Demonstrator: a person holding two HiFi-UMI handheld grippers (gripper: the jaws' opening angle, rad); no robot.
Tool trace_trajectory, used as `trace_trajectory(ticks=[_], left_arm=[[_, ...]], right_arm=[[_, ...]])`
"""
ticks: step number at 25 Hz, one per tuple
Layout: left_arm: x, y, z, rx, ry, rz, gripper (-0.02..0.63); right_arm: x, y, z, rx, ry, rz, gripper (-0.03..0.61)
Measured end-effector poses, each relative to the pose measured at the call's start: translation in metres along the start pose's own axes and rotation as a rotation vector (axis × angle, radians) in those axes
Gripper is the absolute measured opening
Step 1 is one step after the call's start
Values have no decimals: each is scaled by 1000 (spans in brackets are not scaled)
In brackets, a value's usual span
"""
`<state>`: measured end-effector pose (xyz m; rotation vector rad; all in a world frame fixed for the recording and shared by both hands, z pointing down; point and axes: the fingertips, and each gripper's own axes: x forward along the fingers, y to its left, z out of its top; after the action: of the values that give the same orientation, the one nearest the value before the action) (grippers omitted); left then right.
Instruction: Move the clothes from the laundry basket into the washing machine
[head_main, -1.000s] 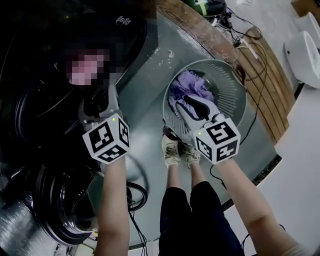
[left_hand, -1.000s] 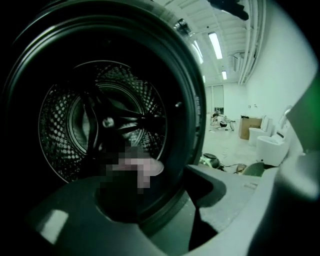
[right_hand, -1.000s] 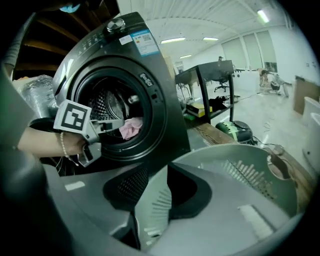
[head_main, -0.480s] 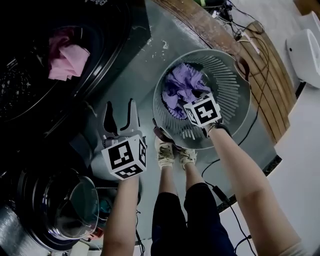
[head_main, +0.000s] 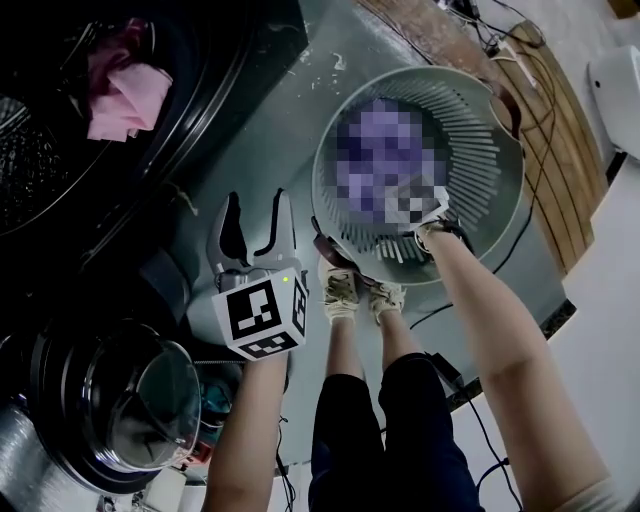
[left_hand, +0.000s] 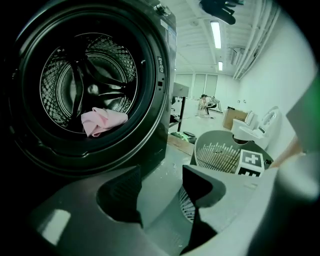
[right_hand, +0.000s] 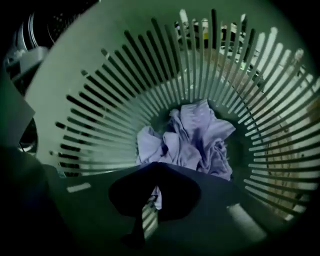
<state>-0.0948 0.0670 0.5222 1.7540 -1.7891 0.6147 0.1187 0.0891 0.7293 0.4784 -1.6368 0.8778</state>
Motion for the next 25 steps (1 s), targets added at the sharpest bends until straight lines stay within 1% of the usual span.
trace_trajectory(ticks=[2,3,4,5,7,8,9,10,13,15,19,22,23,25], left_arm=[[-5,-9,4,-8,7,-28,262],[-8,-14,7,-12,9,-42,262],[-12,-18,11,-14,8,-52,262],[-16,-23,14,-12,6,-62,262],[-24,-30,21,-6,-7,-77,262],[-25,-32,24,-5,-18,-83,262],[-24,-33,26,-6,-30,-89,262],[-23,-34,27,-6,-39,-94,262],[-20,-35,21,-4,-39,-105,262],[-16,-33,14,-8,-28,-105,262],[-15,-31,5,-25,-9,-108,262],[-16,-35,4,-16,-7,-141,262],[-17,-37,5,-9,-9,-150,262],[-19,-41,10,-1,-17,-172,263]], right_arm=[[-22,13,16,79,-125,91,26],[-35,15,23,100,-178,109,26],[-45,14,28,101,-216,104,26],[-51,11,29,86,-234,78,26],[-48,3,25,37,-217,19,28],[-41,-1,24,19,-195,7,64],[-32,-5,24,12,-174,3,153],[-24,-8,24,11,-155,-1,198],[-5,-13,20,6,-114,-31,221],[5,-17,18,-7,-87,-56,206],[15,-16,14,-19,-61,-57,40],[10,-12,16,-22,-72,-20,34],[5,-9,19,-17,-97,3,33],[-13,-1,30,8,-184,55,32]])
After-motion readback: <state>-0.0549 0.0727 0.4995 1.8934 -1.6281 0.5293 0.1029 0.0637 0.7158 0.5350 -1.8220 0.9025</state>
